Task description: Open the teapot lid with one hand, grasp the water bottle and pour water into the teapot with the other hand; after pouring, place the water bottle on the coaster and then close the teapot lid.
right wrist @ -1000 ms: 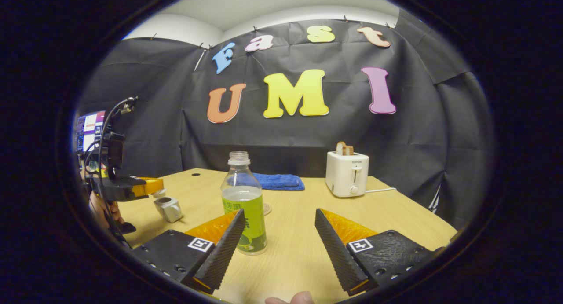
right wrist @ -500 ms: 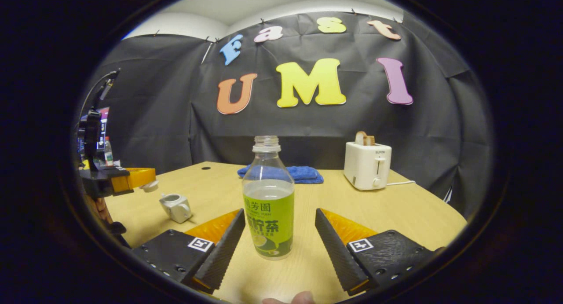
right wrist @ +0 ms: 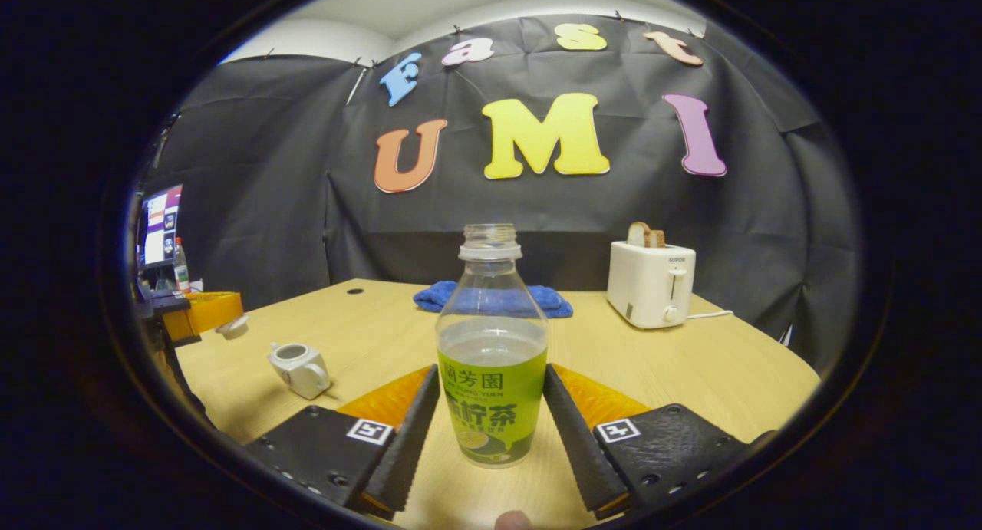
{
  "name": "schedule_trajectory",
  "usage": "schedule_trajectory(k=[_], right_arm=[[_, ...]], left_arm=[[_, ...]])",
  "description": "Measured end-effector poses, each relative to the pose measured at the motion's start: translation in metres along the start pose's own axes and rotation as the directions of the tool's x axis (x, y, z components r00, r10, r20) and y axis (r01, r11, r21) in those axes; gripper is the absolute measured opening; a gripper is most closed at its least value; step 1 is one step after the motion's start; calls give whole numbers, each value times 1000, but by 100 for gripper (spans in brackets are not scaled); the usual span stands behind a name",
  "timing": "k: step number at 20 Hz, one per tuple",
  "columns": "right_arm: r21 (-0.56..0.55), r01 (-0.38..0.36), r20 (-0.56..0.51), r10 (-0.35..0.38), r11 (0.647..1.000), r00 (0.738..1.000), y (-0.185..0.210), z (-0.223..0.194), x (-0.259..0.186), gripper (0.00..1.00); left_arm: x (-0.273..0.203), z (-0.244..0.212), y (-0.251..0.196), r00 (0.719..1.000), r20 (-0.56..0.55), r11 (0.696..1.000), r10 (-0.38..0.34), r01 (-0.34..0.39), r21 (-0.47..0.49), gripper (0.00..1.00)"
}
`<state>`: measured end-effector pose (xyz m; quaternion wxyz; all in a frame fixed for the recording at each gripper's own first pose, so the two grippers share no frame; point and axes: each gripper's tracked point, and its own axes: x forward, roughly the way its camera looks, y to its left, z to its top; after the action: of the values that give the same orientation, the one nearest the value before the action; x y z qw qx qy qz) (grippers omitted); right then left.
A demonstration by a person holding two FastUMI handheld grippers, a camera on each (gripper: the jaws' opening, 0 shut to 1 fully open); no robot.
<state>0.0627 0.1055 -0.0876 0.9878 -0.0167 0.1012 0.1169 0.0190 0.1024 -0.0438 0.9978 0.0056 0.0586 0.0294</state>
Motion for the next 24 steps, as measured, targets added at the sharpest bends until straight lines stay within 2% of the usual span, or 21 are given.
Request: schedule_trajectory(k=[2,7,10,13,17,24], right_arm=[[0,-10,-10,10,1000,1000,6,0,2,75],[-141,-67,-28,63,988,998,27,17,12,72],[-260,-88,-59,75,962,995,40,24,19,69],[-385,-102,-89,73,917,993,52,27,30,69],[-584,-98,-98,49,806,994,58,31,43,69],[-826,-79,-97,-3,559,995,77,22,61,69]], left_arm=[[1,3,-1,1000,7,1000,-6,6,-11,4],[7,9,-1,999,20,999,-48,48,-10,4],[11,9,4,998,22,998,-58,58,-4,4],[15,7,11,998,18,997,-68,69,-19,4],[16,2,23,997,14,997,-73,73,-19,4],[14,-6,51,999,2,998,-49,49,-38,4]])
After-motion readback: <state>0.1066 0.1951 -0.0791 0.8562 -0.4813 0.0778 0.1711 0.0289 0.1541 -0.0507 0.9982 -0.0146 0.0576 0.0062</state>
